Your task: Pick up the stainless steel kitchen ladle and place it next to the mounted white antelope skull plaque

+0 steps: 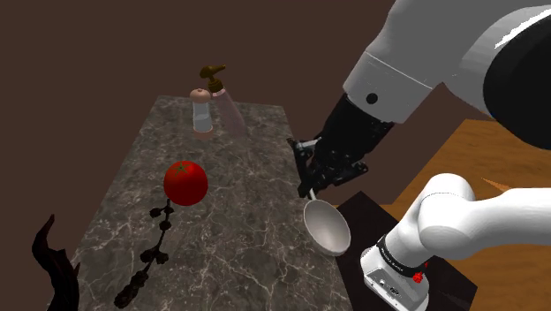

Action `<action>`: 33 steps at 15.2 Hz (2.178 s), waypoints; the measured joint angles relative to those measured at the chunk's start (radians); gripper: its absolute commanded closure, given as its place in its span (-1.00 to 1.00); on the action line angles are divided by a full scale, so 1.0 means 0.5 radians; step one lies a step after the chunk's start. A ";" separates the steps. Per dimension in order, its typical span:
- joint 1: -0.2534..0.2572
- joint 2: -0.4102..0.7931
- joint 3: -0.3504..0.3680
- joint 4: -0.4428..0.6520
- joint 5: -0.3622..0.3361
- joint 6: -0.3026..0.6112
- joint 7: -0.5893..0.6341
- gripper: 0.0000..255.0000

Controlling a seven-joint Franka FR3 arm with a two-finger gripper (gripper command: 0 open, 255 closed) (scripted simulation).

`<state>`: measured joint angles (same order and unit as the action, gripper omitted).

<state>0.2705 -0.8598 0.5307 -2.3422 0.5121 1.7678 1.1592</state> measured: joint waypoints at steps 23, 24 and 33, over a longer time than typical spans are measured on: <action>0.091 -0.015 0.234 -0.578 0.241 0.560 -0.107 1.00; 0.095 -0.007 0.250 -0.601 0.255 0.591 -0.111 1.00; 0.117 0.097 0.385 -0.772 0.382 0.864 -0.163 1.00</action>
<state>0.3288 -0.8111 0.7233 -2.7283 0.7031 2.2000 1.0779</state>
